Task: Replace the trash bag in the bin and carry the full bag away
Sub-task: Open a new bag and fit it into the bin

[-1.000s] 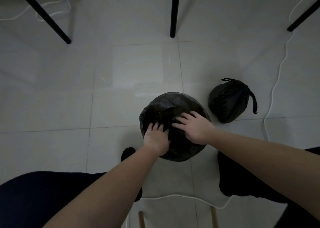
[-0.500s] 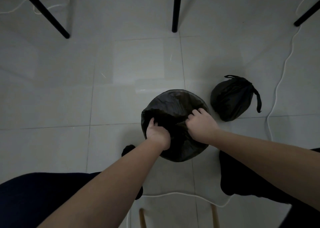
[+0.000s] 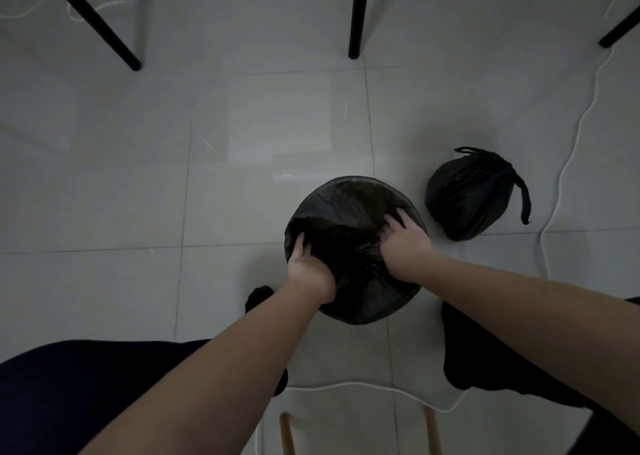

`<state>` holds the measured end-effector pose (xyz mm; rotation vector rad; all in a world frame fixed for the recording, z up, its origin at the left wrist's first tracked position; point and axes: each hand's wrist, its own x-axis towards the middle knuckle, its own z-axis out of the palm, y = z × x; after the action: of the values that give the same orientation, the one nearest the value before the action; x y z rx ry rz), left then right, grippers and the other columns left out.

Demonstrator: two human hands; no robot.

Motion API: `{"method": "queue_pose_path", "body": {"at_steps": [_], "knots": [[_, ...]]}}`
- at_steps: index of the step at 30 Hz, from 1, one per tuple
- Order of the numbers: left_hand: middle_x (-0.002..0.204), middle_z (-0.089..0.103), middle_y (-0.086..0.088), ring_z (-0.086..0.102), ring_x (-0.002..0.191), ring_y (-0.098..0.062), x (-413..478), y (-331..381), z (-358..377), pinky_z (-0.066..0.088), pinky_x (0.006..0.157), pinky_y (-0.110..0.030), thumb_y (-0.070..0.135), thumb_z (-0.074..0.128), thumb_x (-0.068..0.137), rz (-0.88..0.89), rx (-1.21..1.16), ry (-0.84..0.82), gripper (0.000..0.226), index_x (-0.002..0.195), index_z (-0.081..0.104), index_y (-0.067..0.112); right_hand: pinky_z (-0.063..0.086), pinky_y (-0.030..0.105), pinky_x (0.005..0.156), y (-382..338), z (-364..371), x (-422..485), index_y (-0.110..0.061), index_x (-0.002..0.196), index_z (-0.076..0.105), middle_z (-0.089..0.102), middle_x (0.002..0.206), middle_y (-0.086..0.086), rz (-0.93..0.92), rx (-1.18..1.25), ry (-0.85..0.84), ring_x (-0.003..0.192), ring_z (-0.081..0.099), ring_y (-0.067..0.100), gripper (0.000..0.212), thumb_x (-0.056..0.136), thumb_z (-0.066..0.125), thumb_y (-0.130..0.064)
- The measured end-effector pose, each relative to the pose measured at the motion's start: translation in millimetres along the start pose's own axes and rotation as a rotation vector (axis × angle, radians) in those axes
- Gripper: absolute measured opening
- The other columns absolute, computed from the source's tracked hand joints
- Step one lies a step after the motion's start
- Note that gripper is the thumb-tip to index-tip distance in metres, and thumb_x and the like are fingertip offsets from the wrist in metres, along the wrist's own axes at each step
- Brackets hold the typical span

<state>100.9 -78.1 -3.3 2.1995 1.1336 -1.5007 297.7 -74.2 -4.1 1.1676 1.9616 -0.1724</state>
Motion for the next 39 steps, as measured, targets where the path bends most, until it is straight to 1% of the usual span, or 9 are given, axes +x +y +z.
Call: {"method": "queue_pose_path", "body": {"at_steps": [5,13,18,20,23,25,28,35,39], "knots": [[0.167,0.034,-0.006,0.018,0.157,-0.031,-0.2,6.7,-7.0,0.0,0.127,-0.051,0.047,0.033,0.106,0.089,-0.3,0.109,0.062,0.163,0.032,0.024,0.035,0.044,0.108,0.3,3.3,-15.5,-0.02,0.126,0.065,0.066,0.126,0.006,-0.093,0.23,0.248,0.118,0.056,0.031,0.043,0.097,0.039,-0.039],[0.175,0.0,-0.005,-0.008,0.16,-0.03,-13.1,0.6,17.9,-0.017,0.123,-0.06,0.057,0.02,0.105,-0.125,0.103,0.074,0.073,0.167,0.001,0.024,-0.018,0.063,0.119,-10.4,28.1,-36.5,-0.031,0.156,0.04,0.04,0.161,-0.004,-0.16,0.082,-0.276,0.156,0.016,0.03,0.059,0.107,0.016,-0.054],[0.174,0.007,-0.006,-0.009,0.16,-0.033,-19.6,-5.1,4.7,-0.02,0.122,-0.06,0.056,0.027,0.104,-0.01,0.06,0.085,0.072,0.167,0.009,0.027,0.016,0.052,0.123,-5.7,20.8,-46.0,-0.02,0.112,0.072,0.071,0.12,0.004,-0.164,0.222,0.002,0.128,0.055,0.029,0.053,0.105,0.028,-0.047],[0.159,0.045,-0.006,0.021,0.157,-0.032,-22.4,-5.8,0.6,-0.007,0.126,-0.057,0.044,0.04,0.099,0.062,-0.1,0.219,0.058,0.154,0.047,0.024,0.043,0.044,0.099,0.3,16.4,-47.2,-0.02,0.087,0.072,0.072,0.093,0.005,-0.166,0.218,0.327,0.098,0.064,0.031,0.05,0.098,0.029,-0.043],[0.098,0.075,0.0,0.07,0.104,-0.026,-29.2,-11.7,-6.9,0.04,0.11,-0.039,0.028,0.051,0.087,0.037,-0.502,0.648,0.026,0.099,0.073,0.024,0.048,0.039,0.074,18.0,5.7,-43.4,-0.021,0.084,0.066,0.065,0.086,0.002,0.051,0.539,0.622,0.085,0.061,0.029,0.039,0.093,0.033,-0.041],[0.088,0.072,0.0,0.069,0.083,-0.028,-32.8,-21.0,-8.9,0.053,0.081,-0.037,0.027,0.052,0.083,-0.089,-0.724,0.912,0.02,0.091,0.071,0.024,0.051,0.041,0.08,31.6,-3.1,-41.2,-0.019,0.098,0.066,0.063,0.097,0.003,0.245,0.851,0.713,0.092,0.059,0.028,0.029,0.094,0.043,-0.037],[0.103,0.068,-0.001,0.062,0.095,-0.03,-33.5,-36.7,-10.2,0.052,0.082,-0.04,0.027,0.053,0.089,-0.31,-1.06,1.102,0.02,0.101,0.069,0.024,0.047,0.042,0.101,46.5,-9.4,-33.6,-0.019,0.129,0.062,0.062,0.126,0.003,0.392,1.238,0.561,0.116,0.058,0.024,0.037,0.1,0.05,-0.039],[0.131,0.065,-0.007,0.062,0.119,-0.028,-26.8,-60.3,-34.5,0.046,0.095,-0.036,0.072,0.026,0.102,-0.189,-1.87,0.131,0.077,0.133,0.065,0.014,0.042,0.05,0.115,50.0,-3.5,-11.1,-0.021,0.136,0.063,0.065,0.136,0.006,0.491,2.064,-0.052,0.124,0.061,0.031,0.09,0.076,0.042,-0.084],[0.132,0.071,-0.01,0.069,0.117,-0.027,-11.3,-62.5,-15.9,0.051,0.102,-0.04,0.083,0.031,0.095,0.014,-2.278,-0.013,0.087,0.129,0.07,0.013,0.042,0.042,0.113,44.0,-5.4,-11.5,-0.011,0.127,0.062,0.066,0.127,0.004,0.475,2.172,-0.181,0.121,0.062,0.028,0.08,0.095,0.031,-0.078]]}}
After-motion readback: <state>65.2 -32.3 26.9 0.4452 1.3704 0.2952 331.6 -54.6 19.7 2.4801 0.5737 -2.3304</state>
